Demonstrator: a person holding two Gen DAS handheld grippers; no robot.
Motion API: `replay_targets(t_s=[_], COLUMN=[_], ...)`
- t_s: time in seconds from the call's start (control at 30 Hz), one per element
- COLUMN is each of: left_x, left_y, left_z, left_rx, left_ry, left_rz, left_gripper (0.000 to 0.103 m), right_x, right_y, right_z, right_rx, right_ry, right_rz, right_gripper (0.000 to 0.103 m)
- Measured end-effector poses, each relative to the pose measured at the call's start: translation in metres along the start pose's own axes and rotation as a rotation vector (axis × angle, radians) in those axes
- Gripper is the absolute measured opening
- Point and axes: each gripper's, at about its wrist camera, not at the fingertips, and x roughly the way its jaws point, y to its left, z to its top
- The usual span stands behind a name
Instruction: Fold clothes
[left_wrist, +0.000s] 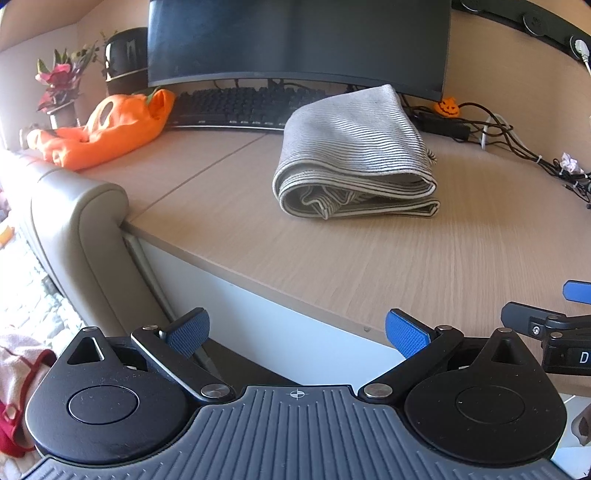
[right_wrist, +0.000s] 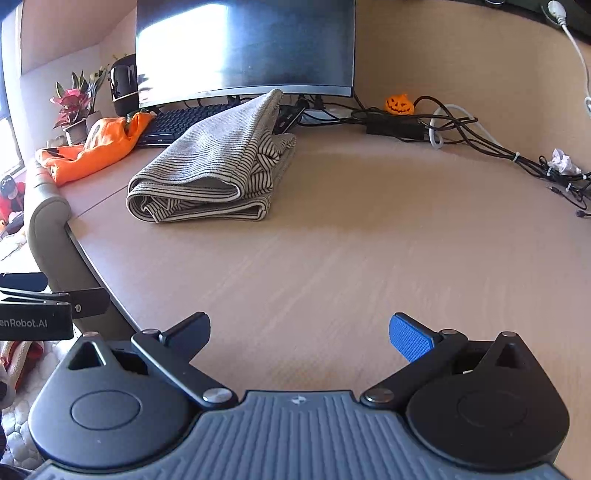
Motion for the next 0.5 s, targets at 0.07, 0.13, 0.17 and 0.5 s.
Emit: replay_targets(t_s=[0.07, 0.13, 0.17, 0.5], left_x=[-0.0002, -0.0002, -0.0002, 0.0001], left_y=[-0.0002, -0.0005, -0.0006, -0.002], left_z=[0.0001, 0.0002, 0.0002, 0.0002], left_rx=[0.001, 0.001, 0.002, 0.003], left_ry=[-0.001, -0.001, 0.0, 0.003], left_rz=[-0.001, -0.003, -0.004, -0.011], left_gripper=[0.103, 0.103, 0.103, 0.103], right_x=[0.0005, 0.0006, 0.0006, 0.0004], right_y=[0.0003, 0.0, -0.0003, -0.0035], right_z=[-0.0001, -0.0003, -0.0006, -0.0015], right_rx=[0.0, 0.0, 0.001, 0.011], right_ry=[0.001, 0.003, 0.004, 0.018], right_rz=[0.002, 0.003, 0.004, 0.003], right_gripper=[0.103, 0.103, 0.103, 0.103])
